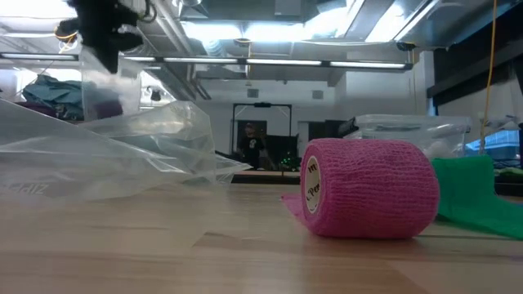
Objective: Roll bandage
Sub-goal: Put the packed bandage into the green bin
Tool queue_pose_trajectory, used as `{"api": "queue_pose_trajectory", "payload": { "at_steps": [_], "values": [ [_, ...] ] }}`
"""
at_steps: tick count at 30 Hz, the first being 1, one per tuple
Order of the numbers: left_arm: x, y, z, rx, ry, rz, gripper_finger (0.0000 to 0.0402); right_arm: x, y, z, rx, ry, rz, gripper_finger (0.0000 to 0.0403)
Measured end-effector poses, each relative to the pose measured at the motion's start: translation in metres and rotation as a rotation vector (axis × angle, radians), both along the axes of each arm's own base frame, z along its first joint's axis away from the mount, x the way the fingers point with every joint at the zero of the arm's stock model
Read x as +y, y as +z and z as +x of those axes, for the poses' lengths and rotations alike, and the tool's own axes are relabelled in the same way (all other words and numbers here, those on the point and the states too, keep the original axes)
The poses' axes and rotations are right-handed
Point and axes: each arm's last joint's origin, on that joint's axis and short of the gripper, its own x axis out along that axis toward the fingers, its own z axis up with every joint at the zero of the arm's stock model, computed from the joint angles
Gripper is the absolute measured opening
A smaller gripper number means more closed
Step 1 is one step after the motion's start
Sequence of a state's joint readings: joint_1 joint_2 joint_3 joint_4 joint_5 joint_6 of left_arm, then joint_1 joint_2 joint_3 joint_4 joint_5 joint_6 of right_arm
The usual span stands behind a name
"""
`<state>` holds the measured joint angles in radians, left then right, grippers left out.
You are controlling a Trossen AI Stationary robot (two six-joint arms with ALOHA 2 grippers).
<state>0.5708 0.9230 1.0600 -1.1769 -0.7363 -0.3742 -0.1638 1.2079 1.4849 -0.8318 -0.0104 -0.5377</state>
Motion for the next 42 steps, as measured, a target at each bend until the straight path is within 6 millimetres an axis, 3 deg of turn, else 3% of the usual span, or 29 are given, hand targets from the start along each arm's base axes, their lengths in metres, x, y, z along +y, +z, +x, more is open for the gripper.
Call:
{"api": "queue_pose_trajectory", "payload": {
  "at_steps": [12, 17, 32, 36, 42],
  "values": [
    [0.024, -0.070, -0.006, -0.031, 0.031, 0.001, 0.0000, 0.000, 0.000, 0.000, 0.000, 0.000, 0.001, 0.0152],
    [0.033, -0.088, -0.011, -0.054, 0.052, -0.008, 0.0000, 0.000, 0.000, 0.000, 0.000, 0.000, 0.001, 0.0152],
    [0.046, -0.092, -0.031, -0.078, 0.176, -0.044, 0.0004, 0.000, 0.000, 0.000, 0.000, -0.001, 0.001, 0.0152],
    [0.047, -0.093, -0.032, -0.076, 0.183, -0.045, 0.0038, 0.000, 0.000, 0.000, 0.000, 0.000, 0.001, 0.0152],
    [0.048, -0.092, -0.035, -0.040, 0.226, -0.015, 0.0126, 0.000, 0.000, 0.000, 0.000, 0.000, 0.001, 0.0152]
  ]
}}
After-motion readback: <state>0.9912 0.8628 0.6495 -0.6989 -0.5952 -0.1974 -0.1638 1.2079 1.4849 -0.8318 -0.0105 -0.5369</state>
